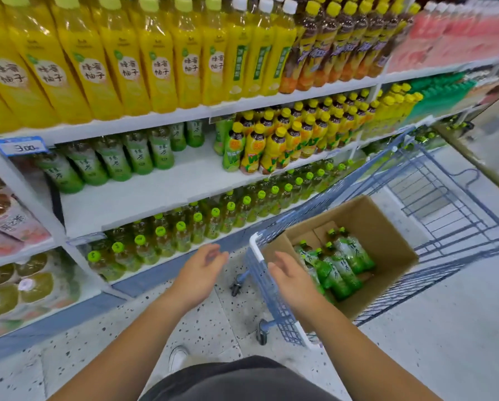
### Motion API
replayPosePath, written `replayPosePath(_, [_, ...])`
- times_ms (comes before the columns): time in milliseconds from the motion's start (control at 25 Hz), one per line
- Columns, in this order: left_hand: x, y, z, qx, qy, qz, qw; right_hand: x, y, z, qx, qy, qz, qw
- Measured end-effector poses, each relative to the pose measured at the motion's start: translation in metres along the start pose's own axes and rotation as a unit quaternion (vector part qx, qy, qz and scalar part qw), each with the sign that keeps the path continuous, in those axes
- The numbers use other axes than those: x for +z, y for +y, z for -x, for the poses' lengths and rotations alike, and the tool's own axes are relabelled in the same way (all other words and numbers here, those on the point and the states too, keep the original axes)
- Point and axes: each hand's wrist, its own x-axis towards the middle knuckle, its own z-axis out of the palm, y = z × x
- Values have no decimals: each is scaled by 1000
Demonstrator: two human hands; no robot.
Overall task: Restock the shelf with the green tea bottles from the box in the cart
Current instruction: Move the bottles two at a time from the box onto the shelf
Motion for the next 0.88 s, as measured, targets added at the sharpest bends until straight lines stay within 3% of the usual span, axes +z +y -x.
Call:
replayPosePath(400, [180, 49, -9, -36, 12, -12, 999, -132, 127, -15, 16, -20, -47, 999])
replayPosePath(640, [240, 63, -22, -93, 12, -47, 995, -185, 182, -30, 47, -25, -72, 996])
replayPosePath(880, [276, 75, -81, -151, -76, -82, 982, -202, 209, -48, 84, 18, -103, 991])
